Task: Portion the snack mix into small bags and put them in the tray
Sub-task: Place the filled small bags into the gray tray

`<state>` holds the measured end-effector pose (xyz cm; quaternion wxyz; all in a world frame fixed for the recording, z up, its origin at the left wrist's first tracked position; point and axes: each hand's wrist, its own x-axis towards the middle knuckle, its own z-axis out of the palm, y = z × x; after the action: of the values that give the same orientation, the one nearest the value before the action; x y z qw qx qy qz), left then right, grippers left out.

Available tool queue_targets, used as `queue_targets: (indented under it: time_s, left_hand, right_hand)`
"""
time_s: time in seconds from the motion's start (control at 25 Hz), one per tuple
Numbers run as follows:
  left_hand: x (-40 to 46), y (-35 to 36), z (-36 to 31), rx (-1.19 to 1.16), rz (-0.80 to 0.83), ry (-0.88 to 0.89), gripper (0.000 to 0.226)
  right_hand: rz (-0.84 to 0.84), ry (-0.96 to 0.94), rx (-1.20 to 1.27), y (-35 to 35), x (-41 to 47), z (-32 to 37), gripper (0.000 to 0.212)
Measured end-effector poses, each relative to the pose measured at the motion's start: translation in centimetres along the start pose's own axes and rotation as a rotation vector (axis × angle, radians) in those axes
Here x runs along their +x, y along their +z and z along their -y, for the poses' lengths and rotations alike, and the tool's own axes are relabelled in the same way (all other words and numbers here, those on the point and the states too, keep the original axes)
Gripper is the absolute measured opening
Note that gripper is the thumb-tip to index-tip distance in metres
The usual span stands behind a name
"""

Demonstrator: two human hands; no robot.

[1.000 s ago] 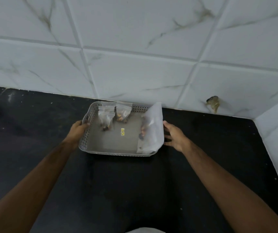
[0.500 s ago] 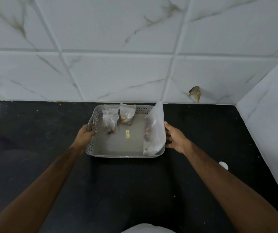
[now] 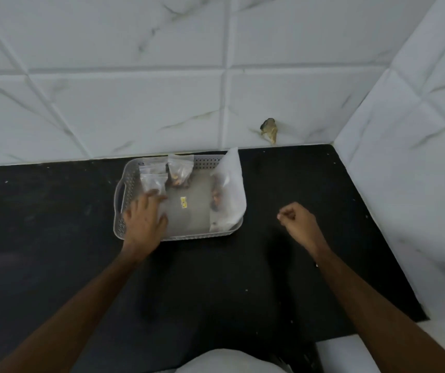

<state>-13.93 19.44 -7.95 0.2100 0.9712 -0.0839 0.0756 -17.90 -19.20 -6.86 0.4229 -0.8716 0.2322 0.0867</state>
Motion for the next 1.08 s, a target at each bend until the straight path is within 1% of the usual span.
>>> queue_targets:
  time_s: [0.08,0.12,0.16,0.28,0.48,0.56,0.68,0.8,0.92,1.0,1.08]
  left_hand:
    - [-1.7,1.7,-2.4,0.039,0.107,0.195,0.035]
    - [-2.3,2.6,-3.5,0.053,0.129,0.258,0.033]
    - [-2.8,3.3,-4.4,0.074,0.157,0.284,0.032]
    - [-3.5,4.9,-5.2,0.096,0.191,0.243,0.026]
    - [-3.8,5.6,-5.2,0.183,0.217,0.245,0.024]
    - [-3.6,5.4,-5.4,0.162,0.233,0.218,0.026]
    - [-3.7,5.3,-5.4,0.138,0.241,0.193,0.027]
    - [-3.8,5.1,-5.8,0.176,0.273,0.158,0.028]
    - [-3.4,4.8,-6.2,0.217,0.322,0.144,0.029]
    - [-3.2,4.6,-6.3,0.233,0.352,0.147,0.029]
    - [-3.2,4.4,-6.2,0.247,0.372,0.158,0.031]
  right_hand:
    - [-0.141,0.026,-0.190,-1.2,-2.2,-4.3,0.021]
    - [-0.218,0.046,-0.220,-1.5,-3.0,-6.1,0.027]
    - [-0.269,0.079,-0.218,-1.7,-3.6,-7.6,0.033]
    - [-0.283,0.183,-0.142,-1.5,-4.3,-9.6,0.040]
    - [-0.238,0.257,-0.143,-2.3,-3.6,-11.1,0.024]
    - [-0.211,0.252,-0.134,-2.3,-3.2,-10.7,0.021]
    - [-0.147,0.167,-0.121,-1.2,-2.4,-8.4,0.020]
    - [-0.034,0.061,-0.159,2.1,-1.1,-4.0,0.022]
    - [0.042,-0.031,-0.203,5.9,0.6,0.5,0.025]
    - [0.063,-0.038,-0.228,7.8,1.7,2.5,0.030]
    - [0.068,-0.023,-0.252,8.6,2.6,3.1,0.036]
